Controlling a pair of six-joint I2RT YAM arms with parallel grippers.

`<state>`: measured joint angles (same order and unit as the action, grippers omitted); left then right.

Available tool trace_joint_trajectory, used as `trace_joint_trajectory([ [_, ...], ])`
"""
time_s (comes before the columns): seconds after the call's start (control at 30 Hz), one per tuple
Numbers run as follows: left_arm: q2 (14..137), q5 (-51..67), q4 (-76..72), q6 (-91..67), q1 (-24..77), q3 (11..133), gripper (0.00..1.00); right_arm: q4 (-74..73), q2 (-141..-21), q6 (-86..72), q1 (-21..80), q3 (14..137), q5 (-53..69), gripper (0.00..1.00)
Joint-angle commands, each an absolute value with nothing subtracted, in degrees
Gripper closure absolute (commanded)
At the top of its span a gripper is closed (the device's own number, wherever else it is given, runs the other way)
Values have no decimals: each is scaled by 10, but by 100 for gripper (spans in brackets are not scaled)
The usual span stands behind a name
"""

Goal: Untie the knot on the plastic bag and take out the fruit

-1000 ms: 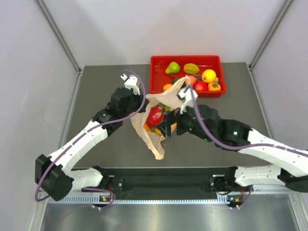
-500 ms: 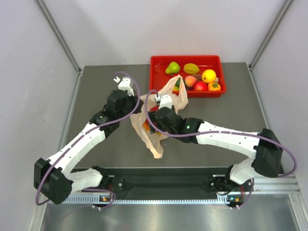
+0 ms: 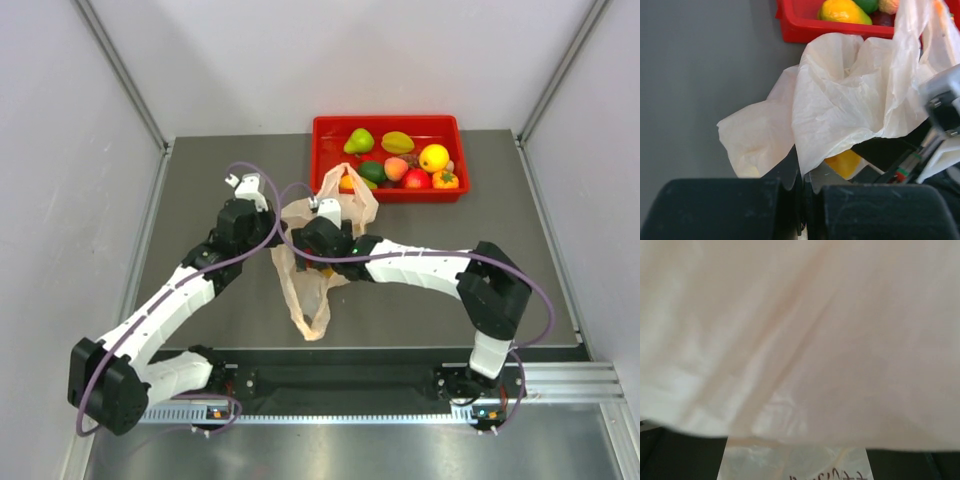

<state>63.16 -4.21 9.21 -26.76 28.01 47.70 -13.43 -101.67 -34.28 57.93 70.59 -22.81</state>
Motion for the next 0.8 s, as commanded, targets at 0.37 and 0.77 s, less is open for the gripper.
trace_joint_trajectory([
  [0.37, 558, -29, 67, -294, 265, 395, 100, -191, -1049, -403, 547, 751, -336, 0],
  [0.77, 540, -15, 96, -316, 265, 361, 100, -157, -1038, -353, 525, 636, -244, 0],
])
